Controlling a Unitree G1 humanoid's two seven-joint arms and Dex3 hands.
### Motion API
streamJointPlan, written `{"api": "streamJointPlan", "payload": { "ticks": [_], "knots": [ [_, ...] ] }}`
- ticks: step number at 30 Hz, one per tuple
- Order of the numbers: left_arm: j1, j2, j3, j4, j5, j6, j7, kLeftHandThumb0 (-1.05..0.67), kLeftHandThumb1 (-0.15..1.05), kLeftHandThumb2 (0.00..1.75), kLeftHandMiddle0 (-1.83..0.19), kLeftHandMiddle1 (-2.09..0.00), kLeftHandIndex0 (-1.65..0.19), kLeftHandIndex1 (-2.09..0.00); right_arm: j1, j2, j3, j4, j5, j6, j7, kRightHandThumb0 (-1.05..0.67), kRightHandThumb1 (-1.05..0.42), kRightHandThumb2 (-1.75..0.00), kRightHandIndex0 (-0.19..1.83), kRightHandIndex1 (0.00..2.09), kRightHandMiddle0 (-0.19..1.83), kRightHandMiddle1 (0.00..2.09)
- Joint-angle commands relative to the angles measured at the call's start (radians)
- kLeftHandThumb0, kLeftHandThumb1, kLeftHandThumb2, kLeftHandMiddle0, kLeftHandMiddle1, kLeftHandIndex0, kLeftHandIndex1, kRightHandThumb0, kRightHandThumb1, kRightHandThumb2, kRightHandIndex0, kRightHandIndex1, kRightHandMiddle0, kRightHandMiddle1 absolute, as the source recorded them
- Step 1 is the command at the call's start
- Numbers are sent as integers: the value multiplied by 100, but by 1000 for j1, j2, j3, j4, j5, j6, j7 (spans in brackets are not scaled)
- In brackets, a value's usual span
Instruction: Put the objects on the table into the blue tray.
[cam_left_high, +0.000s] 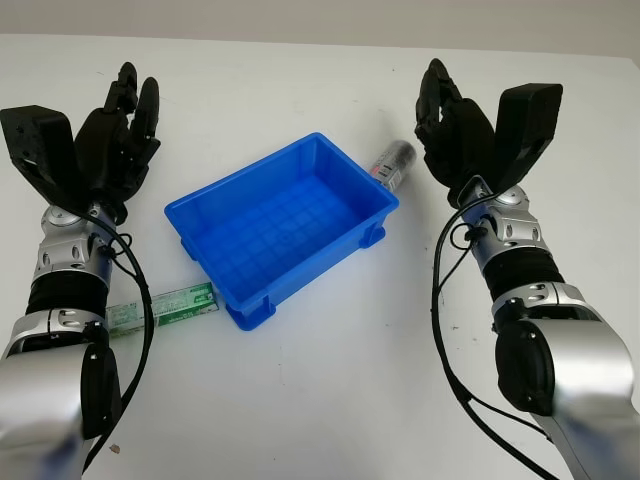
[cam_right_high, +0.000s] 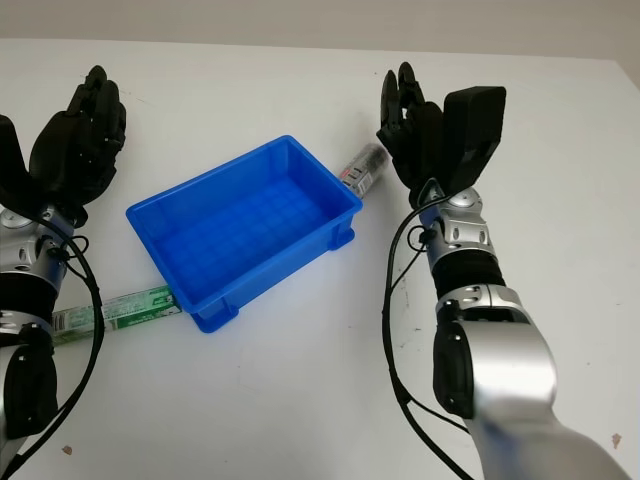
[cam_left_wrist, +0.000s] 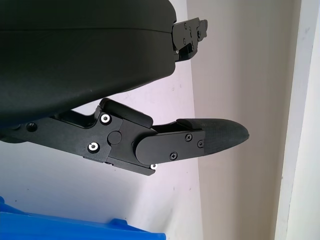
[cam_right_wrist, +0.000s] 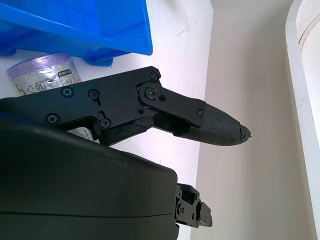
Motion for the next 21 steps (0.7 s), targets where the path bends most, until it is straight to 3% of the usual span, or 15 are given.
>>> {"api": "streamJointPlan", "payload": {
  "ticks": [1,10,14,15,18,21],
  "knots": [
    [-18,19,-2,-6,5,0,-1,-73,105,52,19,0,19,0,-3,0,-7,3,4,2,2,-76,-105,-72,-19,0,-19,0],
    [-39,11,-7,23,8,-7,-1,-74,105,51,19,0,19,0,-28,-27,-23,27,12,1,17,-77,-105,-67,-19,0,-19,0],
    [-32,11,-7,10,9,-5,14,-73,105,52,19,0,19,0,-74,-87,-23,13,6,-23,59,-72,-105,-55,-19,0,-19,0],
    [-31,11,-5,6,5,-4,14,-72,105,52,19,0,19,0,-92,-106,-19,17,-1,-38,76,-71,-105,-44,-16,2,-16,2],
    [-24,12,3,7,-9,-11,2,-71,105,52,19,0,19,0,-151,-183,61,36,-109,-79,97,-69,-102,-16,2,11,4,14],
    [-18,12,7,13,-14,-17,-13,-72,105,52,19,0,19,0,-205,-274,222,53,-324,-186,88,-66,-93,-6,20,19,19,25]
  ]
}}
